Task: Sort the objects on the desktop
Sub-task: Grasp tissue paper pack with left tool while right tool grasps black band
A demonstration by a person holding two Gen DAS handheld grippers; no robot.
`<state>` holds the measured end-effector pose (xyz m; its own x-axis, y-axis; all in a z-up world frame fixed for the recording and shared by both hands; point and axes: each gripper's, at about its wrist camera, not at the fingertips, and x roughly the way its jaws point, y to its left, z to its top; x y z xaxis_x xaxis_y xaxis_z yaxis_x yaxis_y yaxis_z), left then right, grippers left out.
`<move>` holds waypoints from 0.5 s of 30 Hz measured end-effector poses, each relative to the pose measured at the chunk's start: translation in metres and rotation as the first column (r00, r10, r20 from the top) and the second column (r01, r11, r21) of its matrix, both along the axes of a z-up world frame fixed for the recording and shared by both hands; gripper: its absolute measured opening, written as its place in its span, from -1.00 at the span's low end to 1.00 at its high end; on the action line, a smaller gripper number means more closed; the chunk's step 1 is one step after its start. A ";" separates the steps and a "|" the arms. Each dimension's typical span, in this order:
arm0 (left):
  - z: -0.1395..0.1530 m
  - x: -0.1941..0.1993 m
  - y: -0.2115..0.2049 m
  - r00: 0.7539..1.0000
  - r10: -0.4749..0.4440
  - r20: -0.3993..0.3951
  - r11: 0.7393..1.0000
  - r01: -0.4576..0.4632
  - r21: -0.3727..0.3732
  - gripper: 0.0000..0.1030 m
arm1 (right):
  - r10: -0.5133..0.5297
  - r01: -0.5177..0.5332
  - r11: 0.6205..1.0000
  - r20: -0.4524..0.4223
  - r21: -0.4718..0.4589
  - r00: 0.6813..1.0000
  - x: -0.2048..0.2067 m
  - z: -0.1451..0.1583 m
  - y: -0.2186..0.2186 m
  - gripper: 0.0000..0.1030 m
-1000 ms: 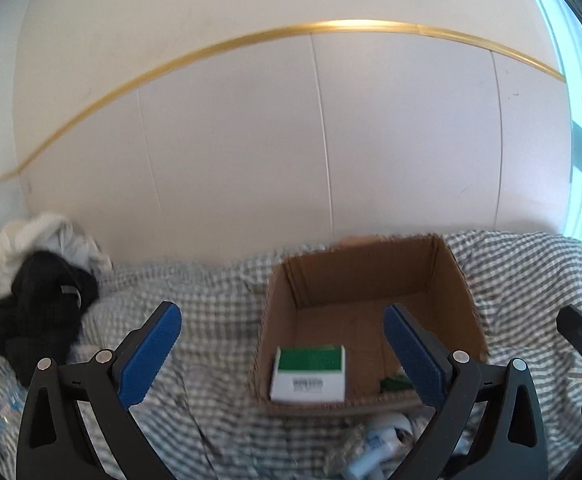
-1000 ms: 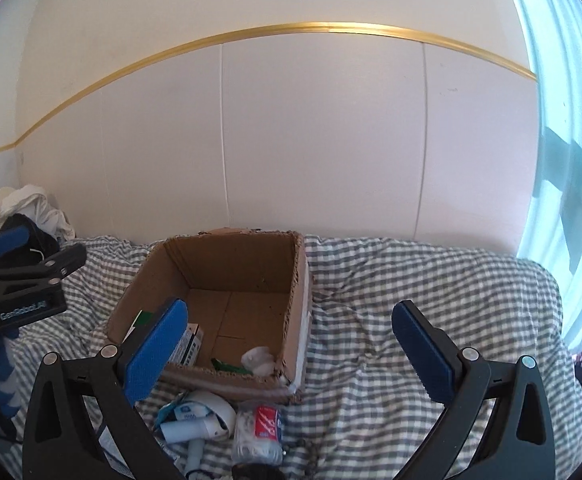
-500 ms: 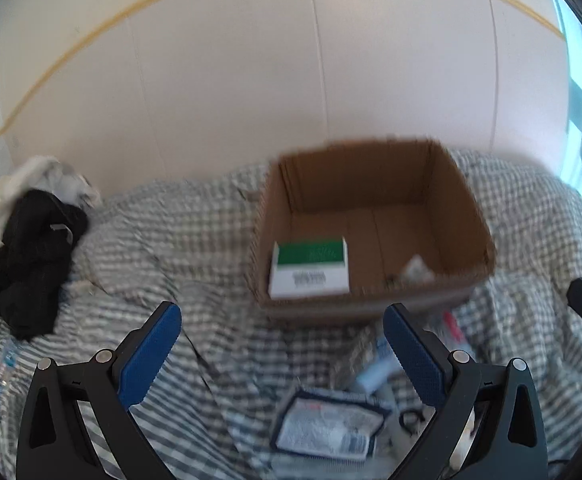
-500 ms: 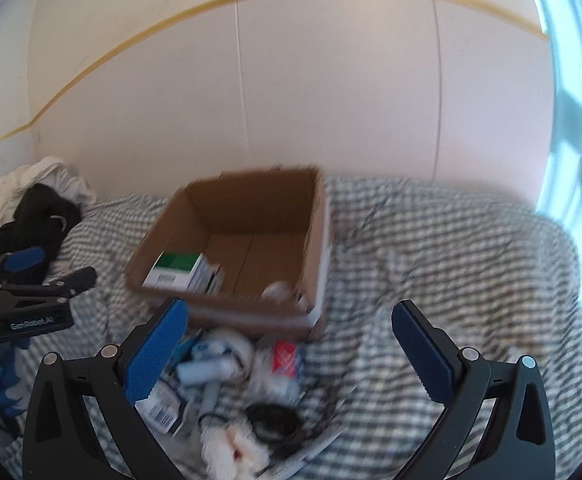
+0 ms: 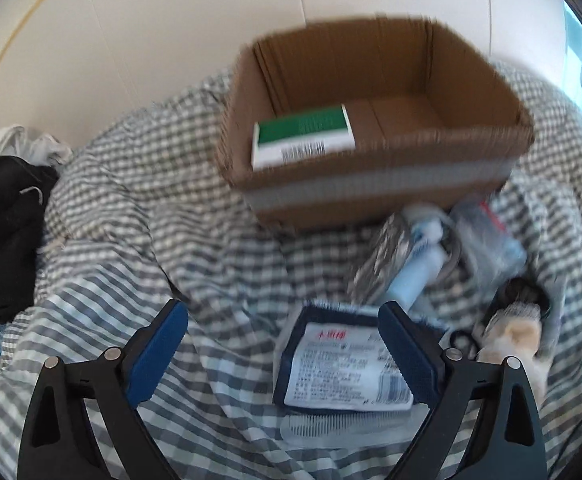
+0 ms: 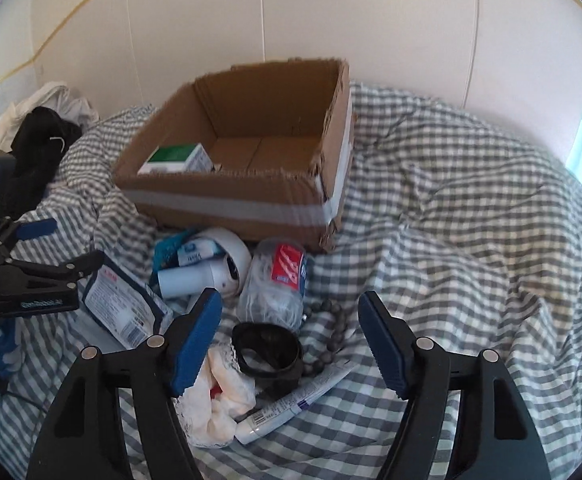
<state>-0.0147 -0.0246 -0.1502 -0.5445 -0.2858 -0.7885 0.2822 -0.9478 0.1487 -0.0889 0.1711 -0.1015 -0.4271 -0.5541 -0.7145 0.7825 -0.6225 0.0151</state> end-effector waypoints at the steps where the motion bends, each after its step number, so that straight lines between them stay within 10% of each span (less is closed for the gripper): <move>1: -0.004 -0.002 -0.001 1.000 -0.006 0.014 1.000 0.006 0.007 0.92 | 0.001 -0.001 1.000 0.009 0.017 1.000 -0.001 -0.005 -0.001 0.38; 15: -0.042 -0.023 0.005 0.974 -0.136 0.182 0.986 0.115 0.119 0.72 | -0.004 -0.049 0.974 0.235 0.221 0.972 -0.029 -0.069 -0.024 0.24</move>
<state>-0.0376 -0.0199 -0.1925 -0.4088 -0.1331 -0.9029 0.1365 -0.9871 0.0837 -0.1175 0.1470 -0.1701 -0.2235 -0.3760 -0.8993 0.7876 -0.6132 0.0606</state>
